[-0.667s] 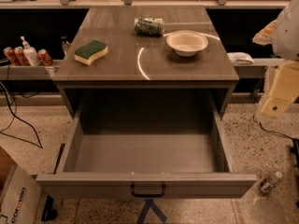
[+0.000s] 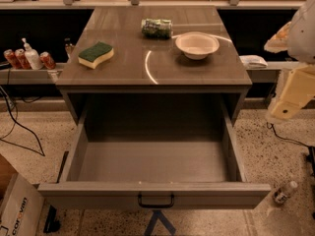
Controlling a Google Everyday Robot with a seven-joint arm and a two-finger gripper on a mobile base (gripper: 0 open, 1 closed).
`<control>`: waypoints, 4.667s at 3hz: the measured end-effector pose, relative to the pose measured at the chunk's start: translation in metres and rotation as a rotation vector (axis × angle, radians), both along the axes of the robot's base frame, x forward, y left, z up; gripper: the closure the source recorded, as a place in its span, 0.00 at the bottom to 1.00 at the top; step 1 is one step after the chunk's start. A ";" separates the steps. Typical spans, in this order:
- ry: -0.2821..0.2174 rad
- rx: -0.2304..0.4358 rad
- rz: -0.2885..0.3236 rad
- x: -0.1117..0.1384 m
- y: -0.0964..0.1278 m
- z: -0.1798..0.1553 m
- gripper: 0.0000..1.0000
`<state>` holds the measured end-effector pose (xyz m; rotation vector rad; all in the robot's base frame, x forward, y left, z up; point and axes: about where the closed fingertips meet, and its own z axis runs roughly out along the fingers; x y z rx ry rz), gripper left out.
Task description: Close top drawer
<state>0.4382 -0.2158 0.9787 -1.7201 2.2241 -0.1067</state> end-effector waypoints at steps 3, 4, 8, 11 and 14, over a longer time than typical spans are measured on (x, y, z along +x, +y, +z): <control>0.059 0.059 0.032 -0.026 0.016 -0.089 0.85; 0.070 0.058 0.028 -0.029 0.016 -0.099 1.00; 0.218 0.160 0.051 -0.071 0.034 -0.189 1.00; 0.295 0.282 0.012 -0.091 0.050 -0.299 1.00; 0.225 0.255 -0.063 -0.029 0.024 -0.330 1.00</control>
Offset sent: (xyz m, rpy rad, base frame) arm -0.0337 0.0206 -0.0946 0.0741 0.0685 0.0804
